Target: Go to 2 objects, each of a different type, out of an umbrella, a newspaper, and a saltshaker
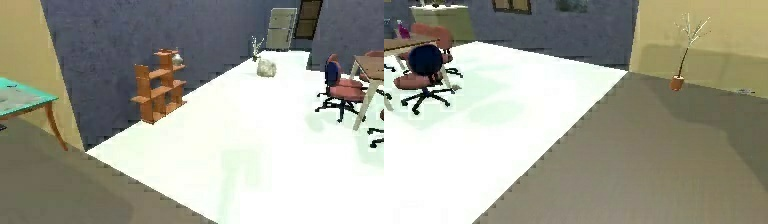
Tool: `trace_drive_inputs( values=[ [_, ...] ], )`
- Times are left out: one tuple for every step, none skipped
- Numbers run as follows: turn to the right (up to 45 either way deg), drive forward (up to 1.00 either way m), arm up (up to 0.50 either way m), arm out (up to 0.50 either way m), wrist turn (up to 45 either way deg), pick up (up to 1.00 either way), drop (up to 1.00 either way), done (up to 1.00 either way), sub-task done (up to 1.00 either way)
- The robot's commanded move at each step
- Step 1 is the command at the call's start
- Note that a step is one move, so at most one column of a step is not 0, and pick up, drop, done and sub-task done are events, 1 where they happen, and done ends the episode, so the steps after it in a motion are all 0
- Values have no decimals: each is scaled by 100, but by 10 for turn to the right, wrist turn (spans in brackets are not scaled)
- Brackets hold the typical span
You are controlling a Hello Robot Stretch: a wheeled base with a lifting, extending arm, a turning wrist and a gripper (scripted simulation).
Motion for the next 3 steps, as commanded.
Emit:
trace_drive_inputs(
  values=[
    [0,60,0,0,0,0,0,0,0],
    [-450,0,0,0,0,0,0,0,0],
    [-120,0,0,0,0,0,0,0,0]
  ],
)
